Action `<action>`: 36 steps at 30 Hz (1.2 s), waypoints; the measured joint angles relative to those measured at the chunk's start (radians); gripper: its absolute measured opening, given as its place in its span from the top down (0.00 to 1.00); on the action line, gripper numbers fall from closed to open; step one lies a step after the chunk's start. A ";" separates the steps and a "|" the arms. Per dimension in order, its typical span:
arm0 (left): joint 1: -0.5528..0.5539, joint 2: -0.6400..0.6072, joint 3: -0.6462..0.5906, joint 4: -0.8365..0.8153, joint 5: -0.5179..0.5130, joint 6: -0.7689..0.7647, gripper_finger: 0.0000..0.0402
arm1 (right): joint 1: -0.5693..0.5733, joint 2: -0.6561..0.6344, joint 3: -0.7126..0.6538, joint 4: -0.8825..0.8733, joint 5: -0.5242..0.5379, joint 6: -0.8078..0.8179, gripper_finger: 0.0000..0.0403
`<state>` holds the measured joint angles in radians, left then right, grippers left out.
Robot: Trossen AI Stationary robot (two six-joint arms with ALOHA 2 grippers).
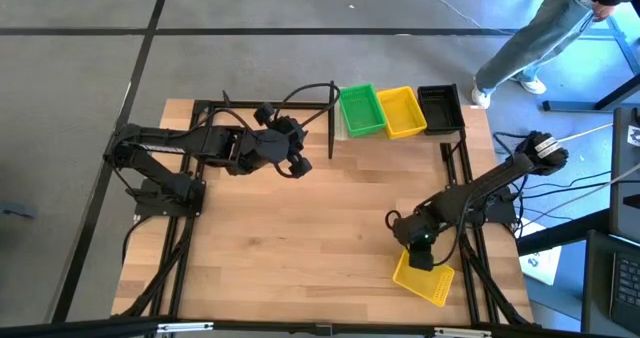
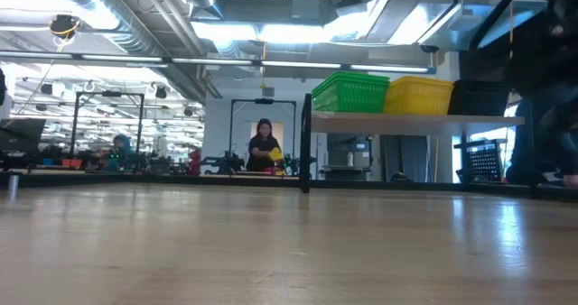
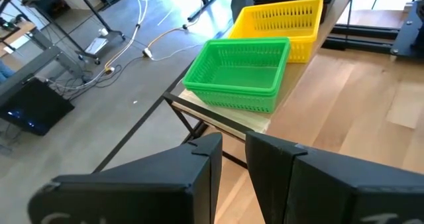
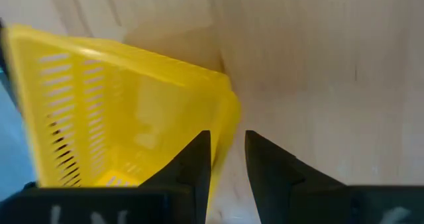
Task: Stack baskets on shelf by color
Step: Stack the yellow bin on the yellow bins on the shelf
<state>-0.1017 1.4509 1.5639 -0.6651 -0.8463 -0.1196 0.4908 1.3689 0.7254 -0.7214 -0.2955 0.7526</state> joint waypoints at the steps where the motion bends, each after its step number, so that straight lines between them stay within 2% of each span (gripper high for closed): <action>1: 0.000 0.000 0.000 0.000 0.000 0.000 0.85 | 0.000 0.014 0.000 0.001 0.000 0.000 0.77; 7: 0.000 0.000 0.000 0.000 0.000 0.000 0.85 | 0.000 0.089 0.000 0.061 -0.001 0.002 0.80; 12: 0.000 0.000 0.000 0.000 0.000 0.000 0.85 | 0.000 0.095 0.002 0.080 -0.021 0.014 0.98; 16: 0.000 0.000 0.000 0.000 0.007 0.000 0.85 | -0.010 0.081 0.037 0.059 -0.051 0.062 0.99; 18: 0.000 0.000 0.000 0.000 0.043 0.007 0.85 | -0.011 0.078 0.074 0.026 -0.054 0.091 0.99; 23: -0.009 0.000 0.000 0.000 0.114 0.073 0.85 | -0.011 0.076 0.231 -0.135 -0.044 0.176 1.00; 27: -0.033 0.000 0.000 0.000 0.133 0.138 0.85 | -0.011 0.076 0.396 -0.267 0.023 0.237 1.00; 33: -0.073 0.000 0.000 0.000 0.135 0.157 0.85 | -0.029 0.075 0.624 -0.478 0.220 0.318 1.00; 36: -0.094 0.000 0.000 0.000 0.135 0.157 0.85 | -0.053 0.075 0.720 -0.600 0.277 0.357 1.00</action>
<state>-0.1953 1.4509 1.5639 -0.6655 -0.7113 0.0376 0.4373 1.4437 1.4459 -1.3210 -0.0184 1.1100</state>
